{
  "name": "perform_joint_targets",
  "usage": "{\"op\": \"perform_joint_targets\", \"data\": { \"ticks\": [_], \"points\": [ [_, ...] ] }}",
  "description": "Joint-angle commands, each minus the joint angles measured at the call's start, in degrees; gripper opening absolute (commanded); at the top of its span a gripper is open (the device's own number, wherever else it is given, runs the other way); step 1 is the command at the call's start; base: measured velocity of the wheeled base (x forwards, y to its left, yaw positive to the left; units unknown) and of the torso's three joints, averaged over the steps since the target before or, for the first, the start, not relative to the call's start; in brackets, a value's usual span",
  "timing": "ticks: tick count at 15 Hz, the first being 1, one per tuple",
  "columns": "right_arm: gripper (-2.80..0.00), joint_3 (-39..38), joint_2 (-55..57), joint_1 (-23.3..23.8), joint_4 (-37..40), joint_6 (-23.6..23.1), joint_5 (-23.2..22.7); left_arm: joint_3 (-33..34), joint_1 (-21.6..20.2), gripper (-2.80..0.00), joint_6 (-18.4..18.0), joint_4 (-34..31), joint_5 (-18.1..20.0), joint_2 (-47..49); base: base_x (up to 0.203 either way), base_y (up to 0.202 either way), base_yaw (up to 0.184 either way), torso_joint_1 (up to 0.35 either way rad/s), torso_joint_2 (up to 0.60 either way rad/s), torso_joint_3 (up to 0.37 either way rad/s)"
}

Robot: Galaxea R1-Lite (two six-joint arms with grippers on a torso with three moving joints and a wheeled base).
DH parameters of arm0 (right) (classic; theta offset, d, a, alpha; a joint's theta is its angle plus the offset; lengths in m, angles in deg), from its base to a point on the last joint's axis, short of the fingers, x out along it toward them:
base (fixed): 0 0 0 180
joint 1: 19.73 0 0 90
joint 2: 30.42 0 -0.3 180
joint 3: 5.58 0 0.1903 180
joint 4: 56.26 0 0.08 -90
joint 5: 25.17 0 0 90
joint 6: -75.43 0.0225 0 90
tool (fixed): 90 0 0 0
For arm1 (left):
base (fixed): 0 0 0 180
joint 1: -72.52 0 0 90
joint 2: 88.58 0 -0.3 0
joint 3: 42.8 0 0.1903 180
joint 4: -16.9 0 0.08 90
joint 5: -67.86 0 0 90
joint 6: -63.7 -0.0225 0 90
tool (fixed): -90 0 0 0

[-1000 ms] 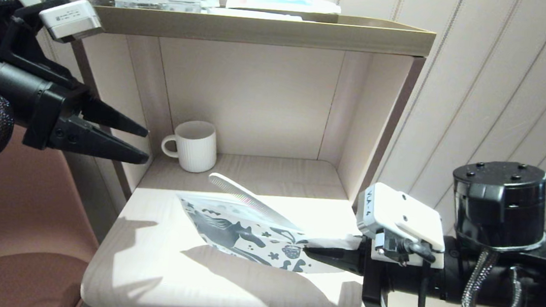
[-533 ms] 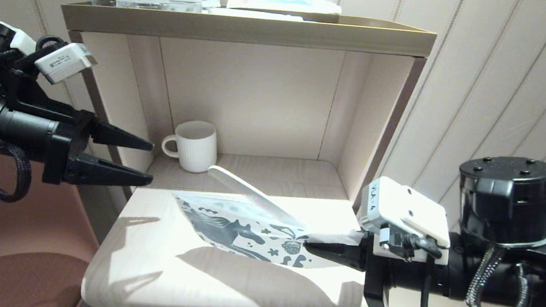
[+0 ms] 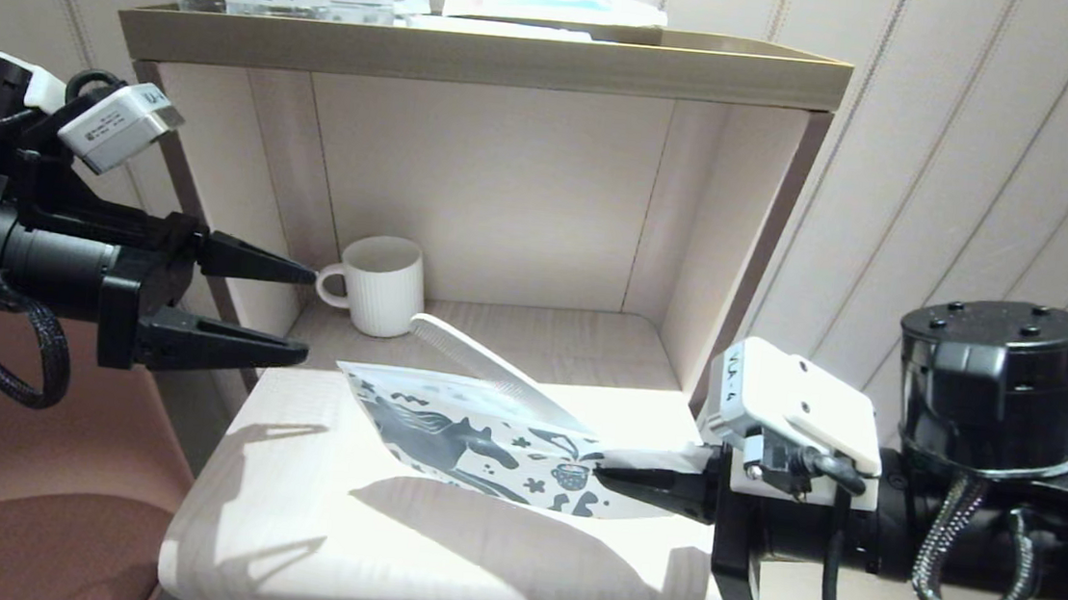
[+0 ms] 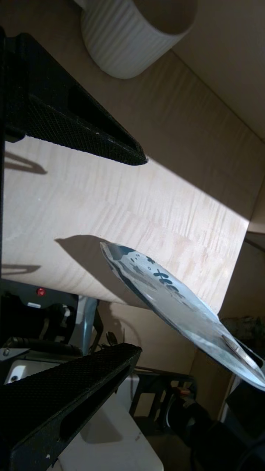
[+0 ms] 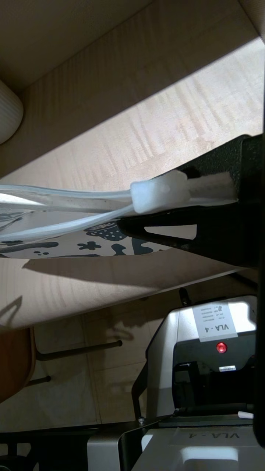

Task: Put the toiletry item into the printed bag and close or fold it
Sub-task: Hand it to the other hand

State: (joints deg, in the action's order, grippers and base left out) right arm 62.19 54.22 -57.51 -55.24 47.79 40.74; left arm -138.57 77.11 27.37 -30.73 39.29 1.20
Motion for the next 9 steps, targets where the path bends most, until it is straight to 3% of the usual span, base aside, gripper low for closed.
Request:
{"op": "perform_joint_targets", "data": {
  "ticks": [1,9],
  "points": [
    [-2.80,0.4,0.1,0.0,-0.1,-0.1,-0.2,0.7,0.0,0.00,-0.2,1.5,0.4,0.6,0.000,0.000,0.000,0.000,0.00,0.000],
    [-2.80,1.7,-0.1,-0.5,0.1,0.2,-0.1,3.3,0.2,0.00,-0.3,6.0,0.4,3.9,0.000,0.000,0.000,0.000,0.00,0.000]
  ]
}}
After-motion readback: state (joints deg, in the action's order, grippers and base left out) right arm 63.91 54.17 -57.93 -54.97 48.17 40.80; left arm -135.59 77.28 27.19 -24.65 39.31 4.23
